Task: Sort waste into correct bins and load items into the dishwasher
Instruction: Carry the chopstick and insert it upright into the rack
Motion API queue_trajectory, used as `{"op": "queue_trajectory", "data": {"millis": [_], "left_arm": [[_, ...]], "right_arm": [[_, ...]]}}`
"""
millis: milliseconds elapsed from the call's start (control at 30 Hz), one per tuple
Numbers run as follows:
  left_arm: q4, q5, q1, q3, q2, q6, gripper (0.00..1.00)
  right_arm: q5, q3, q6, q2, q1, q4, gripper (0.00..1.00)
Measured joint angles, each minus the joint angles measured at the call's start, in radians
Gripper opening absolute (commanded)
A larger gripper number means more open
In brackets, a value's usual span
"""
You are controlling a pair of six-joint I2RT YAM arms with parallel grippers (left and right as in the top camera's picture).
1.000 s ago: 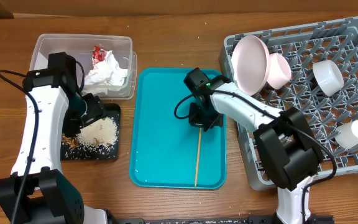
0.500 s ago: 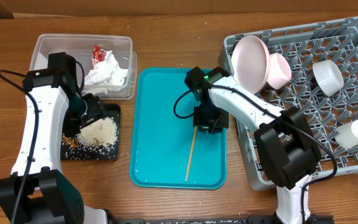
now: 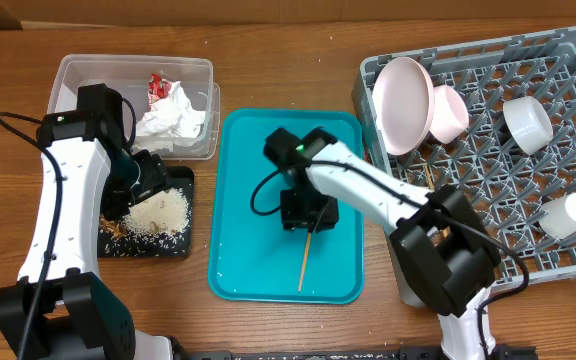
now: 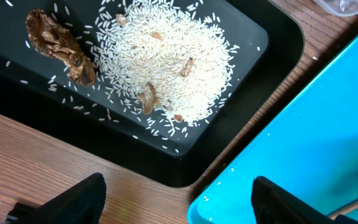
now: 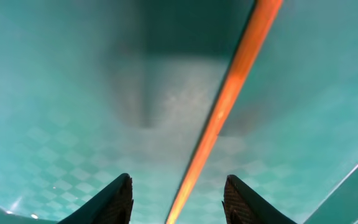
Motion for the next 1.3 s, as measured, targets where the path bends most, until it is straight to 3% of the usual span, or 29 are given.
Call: {"op": "queue_trajectory", "data": {"millis": [433, 533, 700, 967, 1167, 1300], "left_arm": [[-0.001, 0.000, 0.000, 0.000, 0.000, 0.000, 0.77], [-0.001, 0.000, 0.000, 0.000, 0.000, 0.000, 0.77], [-0.001, 0.000, 0.000, 0.000, 0.000, 0.000, 0.77], [-0.001, 0.000, 0.000, 0.000, 0.000, 0.000, 0.78], [-0.004, 0.000, 0.000, 0.000, 0.000, 0.000, 0.78], [-0.004, 0.000, 0.000, -0.001, 0.000, 0.000, 0.78]], "right_arm": [[0.025, -0.110, 0.080, -0.005, 0.008, 0.124, 0.48], [0.024, -0.127, 0.086, -0.016, 0.008, 0.139, 0.37], [0.024, -0.142, 0.097, -0.022, 0.007, 0.137, 0.05], [0.014, -0.141, 0.065, -0.025, 0.003, 0.132, 0.04], [0.028, -0.113, -0.030, -0.045, -0.020, 0.053, 0.04], [0.046, -0.052, -0.150, -0.165, -0.061, -0.026, 0.04]]}}
